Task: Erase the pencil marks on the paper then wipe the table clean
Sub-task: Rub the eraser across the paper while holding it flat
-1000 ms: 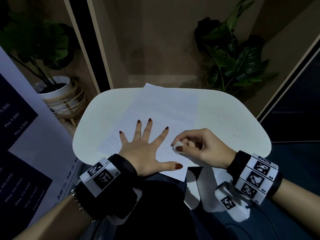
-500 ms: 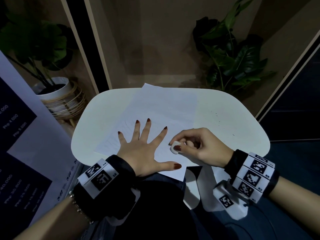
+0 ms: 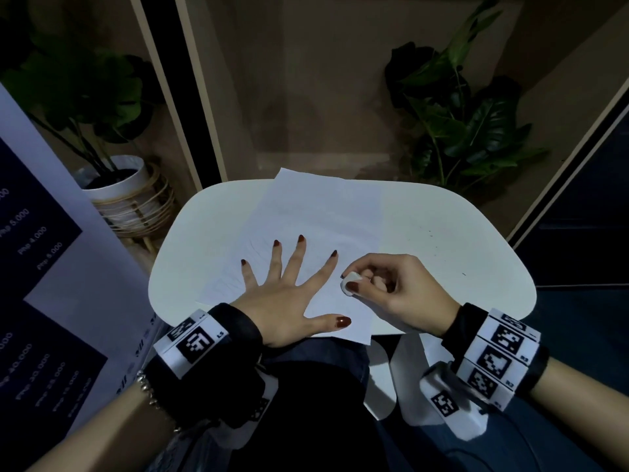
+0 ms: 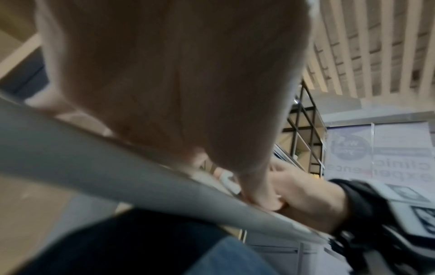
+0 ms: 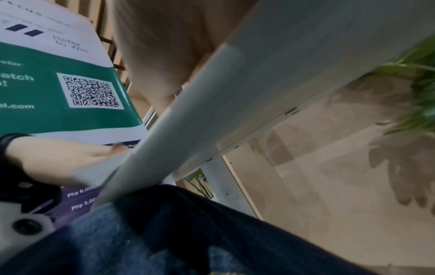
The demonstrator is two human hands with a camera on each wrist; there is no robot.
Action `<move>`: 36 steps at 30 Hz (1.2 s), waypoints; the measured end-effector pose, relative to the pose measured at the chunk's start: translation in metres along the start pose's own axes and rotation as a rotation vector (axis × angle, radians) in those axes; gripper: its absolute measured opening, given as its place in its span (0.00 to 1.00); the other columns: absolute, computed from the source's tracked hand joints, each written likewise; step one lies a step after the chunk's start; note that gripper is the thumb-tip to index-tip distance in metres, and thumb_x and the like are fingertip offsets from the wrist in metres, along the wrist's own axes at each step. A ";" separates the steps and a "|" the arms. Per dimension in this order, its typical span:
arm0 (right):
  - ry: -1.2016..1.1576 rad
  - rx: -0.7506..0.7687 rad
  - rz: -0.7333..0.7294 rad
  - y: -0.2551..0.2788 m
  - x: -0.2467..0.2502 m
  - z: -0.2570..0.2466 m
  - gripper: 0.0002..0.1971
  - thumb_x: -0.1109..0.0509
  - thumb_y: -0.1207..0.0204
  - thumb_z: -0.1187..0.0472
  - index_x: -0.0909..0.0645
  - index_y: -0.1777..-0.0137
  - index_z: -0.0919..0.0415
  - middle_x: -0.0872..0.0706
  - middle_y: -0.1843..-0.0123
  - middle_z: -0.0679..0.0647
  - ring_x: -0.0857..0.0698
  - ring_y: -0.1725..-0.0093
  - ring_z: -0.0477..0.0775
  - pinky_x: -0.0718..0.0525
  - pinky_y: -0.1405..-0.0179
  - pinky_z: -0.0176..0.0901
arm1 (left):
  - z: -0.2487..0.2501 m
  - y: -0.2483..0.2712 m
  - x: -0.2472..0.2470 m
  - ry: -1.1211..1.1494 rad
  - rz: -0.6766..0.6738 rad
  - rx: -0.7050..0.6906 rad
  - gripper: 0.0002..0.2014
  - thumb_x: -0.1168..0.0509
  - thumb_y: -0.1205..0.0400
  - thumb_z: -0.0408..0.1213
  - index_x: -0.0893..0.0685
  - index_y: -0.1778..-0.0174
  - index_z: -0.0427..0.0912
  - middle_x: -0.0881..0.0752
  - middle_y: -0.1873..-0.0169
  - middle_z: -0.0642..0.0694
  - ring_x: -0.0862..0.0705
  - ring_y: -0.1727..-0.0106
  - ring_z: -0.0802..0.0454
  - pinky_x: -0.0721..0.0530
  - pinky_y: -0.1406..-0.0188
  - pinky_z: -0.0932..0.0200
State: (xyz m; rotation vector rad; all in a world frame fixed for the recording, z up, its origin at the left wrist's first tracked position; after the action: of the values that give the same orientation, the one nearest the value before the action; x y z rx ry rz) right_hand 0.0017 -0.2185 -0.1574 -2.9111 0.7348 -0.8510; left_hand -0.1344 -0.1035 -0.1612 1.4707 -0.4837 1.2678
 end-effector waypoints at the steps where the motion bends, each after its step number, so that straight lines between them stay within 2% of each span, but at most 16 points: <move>1: 0.003 -0.003 0.031 0.000 0.000 0.001 0.01 0.24 0.22 0.59 0.11 0.53 0.53 0.22 0.72 0.44 0.28 0.73 0.47 0.26 0.65 0.42 | 0.000 0.000 0.002 0.012 0.006 -0.017 0.41 0.56 0.25 0.76 0.74 0.23 0.74 0.82 0.22 0.49 0.81 0.21 0.39 0.69 0.25 0.21; 5: -0.010 0.012 0.090 0.000 -0.002 0.000 0.02 0.25 0.21 0.60 0.11 0.54 0.52 0.23 0.72 0.43 0.28 0.72 0.48 0.26 0.65 0.39 | -0.002 -0.005 0.002 0.019 0.034 -0.035 0.27 0.59 0.13 0.62 0.69 0.23 0.79 0.80 0.21 0.50 0.81 0.21 0.42 0.71 0.26 0.23; 7: -0.018 0.047 -0.026 0.002 -0.003 -0.005 0.03 0.26 0.20 0.59 0.11 0.51 0.53 0.22 0.72 0.45 0.28 0.72 0.55 0.27 0.67 0.42 | -0.001 -0.007 -0.001 -0.002 0.034 -0.021 0.25 0.61 0.11 0.59 0.70 0.24 0.80 0.80 0.21 0.51 0.82 0.22 0.44 0.71 0.26 0.22; 10: -0.004 0.065 -0.286 0.005 -0.004 -0.009 0.04 0.27 0.19 0.60 0.11 0.49 0.57 0.21 0.74 0.38 0.33 0.73 0.54 0.32 0.68 0.45 | 0.000 -0.007 -0.002 -0.024 0.027 -0.002 0.25 0.62 0.11 0.58 0.70 0.24 0.80 0.81 0.21 0.52 0.83 0.22 0.44 0.72 0.26 0.23; 12: -0.002 0.062 -0.238 0.002 -0.002 -0.007 0.04 0.26 0.20 0.60 0.10 0.49 0.55 0.24 0.75 0.39 0.34 0.72 0.54 0.33 0.69 0.44 | 0.000 -0.007 -0.002 -0.034 0.023 0.002 0.25 0.62 0.11 0.59 0.71 0.24 0.79 0.81 0.21 0.51 0.83 0.22 0.44 0.72 0.26 0.23; 15: -0.019 0.063 -0.105 -0.001 -0.001 -0.005 0.03 0.25 0.21 0.59 0.11 0.51 0.52 0.25 0.73 0.47 0.33 0.72 0.54 0.32 0.68 0.42 | -0.001 -0.008 0.000 -0.036 0.019 0.006 0.26 0.62 0.12 0.60 0.71 0.24 0.79 0.81 0.22 0.51 0.83 0.22 0.44 0.72 0.26 0.22; 19: -0.040 0.055 -0.289 0.002 0.000 -0.006 0.05 0.26 0.21 0.58 0.10 0.49 0.55 0.26 0.74 0.46 0.34 0.73 0.52 0.33 0.69 0.38 | -0.001 -0.007 -0.001 -0.041 0.013 0.011 0.25 0.62 0.12 0.61 0.70 0.24 0.80 0.81 0.21 0.52 0.82 0.22 0.45 0.71 0.26 0.23; 22: -0.002 0.043 -0.168 0.001 0.001 -0.005 0.04 0.25 0.21 0.57 0.10 0.49 0.53 0.21 0.72 0.46 0.31 0.72 0.57 0.31 0.68 0.40 | -0.001 -0.008 -0.001 -0.045 0.014 0.017 0.25 0.63 0.12 0.62 0.71 0.25 0.80 0.81 0.21 0.52 0.83 0.22 0.44 0.71 0.26 0.22; 24: -0.004 0.045 -0.128 0.001 -0.002 -0.006 0.04 0.27 0.19 0.57 0.10 0.49 0.54 0.22 0.72 0.49 0.30 0.72 0.54 0.30 0.67 0.37 | -0.002 -0.009 -0.001 -0.043 0.013 0.022 0.25 0.63 0.13 0.62 0.71 0.25 0.80 0.81 0.22 0.52 0.83 0.22 0.44 0.71 0.26 0.22; 26: -0.007 0.038 -0.216 0.002 -0.001 -0.006 0.04 0.28 0.18 0.61 0.11 0.49 0.58 0.26 0.73 0.47 0.32 0.73 0.48 0.32 0.68 0.34 | -0.002 -0.009 -0.001 -0.038 0.010 0.024 0.25 0.63 0.13 0.62 0.71 0.25 0.80 0.81 0.21 0.52 0.83 0.22 0.44 0.71 0.26 0.22; 28: 0.014 0.031 -0.322 0.002 0.001 -0.006 0.04 0.27 0.19 0.61 0.10 0.49 0.57 0.28 0.74 0.47 0.33 0.73 0.46 0.33 0.68 0.33 | -0.001 -0.008 0.000 -0.037 0.011 0.021 0.25 0.63 0.13 0.61 0.70 0.24 0.80 0.80 0.21 0.52 0.83 0.22 0.44 0.72 0.26 0.23; 29: 0.019 0.030 -0.322 0.002 0.001 -0.006 0.04 0.27 0.19 0.61 0.10 0.49 0.56 0.27 0.74 0.48 0.33 0.73 0.46 0.32 0.68 0.33 | -0.001 -0.008 -0.001 -0.036 0.012 0.020 0.25 0.63 0.12 0.61 0.70 0.24 0.80 0.80 0.21 0.52 0.83 0.22 0.44 0.72 0.26 0.23; 31: 0.001 0.032 -0.226 0.001 0.001 -0.005 0.04 0.27 0.19 0.62 0.10 0.50 0.55 0.24 0.72 0.52 0.30 0.72 0.48 0.31 0.67 0.34 | -0.002 -0.008 -0.001 -0.038 0.013 0.020 0.25 0.63 0.12 0.61 0.70 0.24 0.79 0.81 0.21 0.52 0.83 0.22 0.44 0.71 0.26 0.22; 33: -0.007 0.047 -0.159 0.001 0.000 -0.005 0.04 0.27 0.19 0.61 0.11 0.50 0.55 0.21 0.69 0.60 0.28 0.70 0.56 0.29 0.66 0.37 | -0.002 -0.009 -0.001 -0.038 0.014 0.021 0.25 0.63 0.12 0.61 0.71 0.24 0.79 0.81 0.21 0.52 0.83 0.22 0.44 0.72 0.27 0.22; 35: 0.002 0.058 -0.239 0.002 0.000 -0.006 0.04 0.28 0.19 0.60 0.12 0.49 0.56 0.16 0.62 0.63 0.23 0.65 0.62 0.26 0.62 0.38 | -0.002 -0.009 -0.002 -0.030 0.012 0.022 0.25 0.62 0.12 0.61 0.70 0.24 0.80 0.81 0.21 0.52 0.83 0.22 0.44 0.72 0.26 0.22; 36: 0.007 0.053 -0.304 0.002 0.001 -0.006 0.04 0.28 0.19 0.60 0.11 0.48 0.56 0.15 0.60 0.63 0.22 0.64 0.59 0.25 0.60 0.37 | -0.002 -0.008 -0.001 -0.029 0.011 0.023 0.25 0.62 0.12 0.61 0.70 0.24 0.80 0.80 0.21 0.52 0.82 0.22 0.44 0.72 0.26 0.23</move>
State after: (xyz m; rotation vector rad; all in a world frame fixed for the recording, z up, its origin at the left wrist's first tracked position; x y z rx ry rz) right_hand -0.0013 -0.2205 -0.1520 -3.0174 0.2655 -0.8857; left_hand -0.1290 -0.0990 -0.1667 1.5096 -0.4990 1.2659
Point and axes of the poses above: each hand's wrist, its own y-axis away from the middle knuckle, its own x-axis out of the back of the hand, z = x × y, the point moved 5 cm from there along -y, towards the middle knuckle
